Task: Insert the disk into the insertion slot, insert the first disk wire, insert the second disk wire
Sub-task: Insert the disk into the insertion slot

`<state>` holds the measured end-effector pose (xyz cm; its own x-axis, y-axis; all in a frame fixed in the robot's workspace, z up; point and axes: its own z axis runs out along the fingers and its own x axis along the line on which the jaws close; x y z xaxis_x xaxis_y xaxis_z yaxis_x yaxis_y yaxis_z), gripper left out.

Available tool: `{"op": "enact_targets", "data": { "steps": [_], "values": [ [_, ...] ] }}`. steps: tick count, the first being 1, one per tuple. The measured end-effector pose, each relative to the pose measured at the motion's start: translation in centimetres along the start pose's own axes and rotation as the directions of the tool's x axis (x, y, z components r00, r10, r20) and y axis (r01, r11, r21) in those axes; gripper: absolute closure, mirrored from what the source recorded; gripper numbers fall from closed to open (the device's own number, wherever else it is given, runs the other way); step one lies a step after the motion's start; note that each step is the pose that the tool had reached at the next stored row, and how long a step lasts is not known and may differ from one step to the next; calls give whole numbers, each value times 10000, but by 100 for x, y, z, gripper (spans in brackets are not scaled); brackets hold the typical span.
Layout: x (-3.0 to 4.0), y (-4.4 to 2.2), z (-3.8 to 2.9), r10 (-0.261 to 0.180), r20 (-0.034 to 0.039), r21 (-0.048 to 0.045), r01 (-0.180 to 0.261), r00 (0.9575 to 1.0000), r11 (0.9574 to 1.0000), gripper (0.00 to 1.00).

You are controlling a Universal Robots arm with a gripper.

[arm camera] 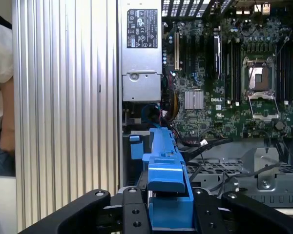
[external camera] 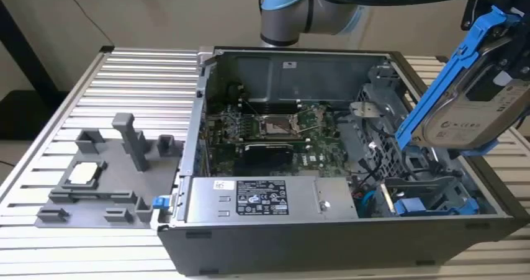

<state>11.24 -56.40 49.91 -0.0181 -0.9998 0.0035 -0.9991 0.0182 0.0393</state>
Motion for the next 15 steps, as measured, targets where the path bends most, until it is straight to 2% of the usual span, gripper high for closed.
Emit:
{"op": "enact_targets", "data": {
  "steps": [5, 10, 15],
  "values": [
    [46, -2, 26, 1, 2, 0, -1, 10000, 10000, 67],
    [107, -6, 88, 0, -2, 17, 0, 10000, 10000, 67],
    [163, -10, 148, 1, -13, 90, -1, 10000, 10000, 67]
  ]
}}
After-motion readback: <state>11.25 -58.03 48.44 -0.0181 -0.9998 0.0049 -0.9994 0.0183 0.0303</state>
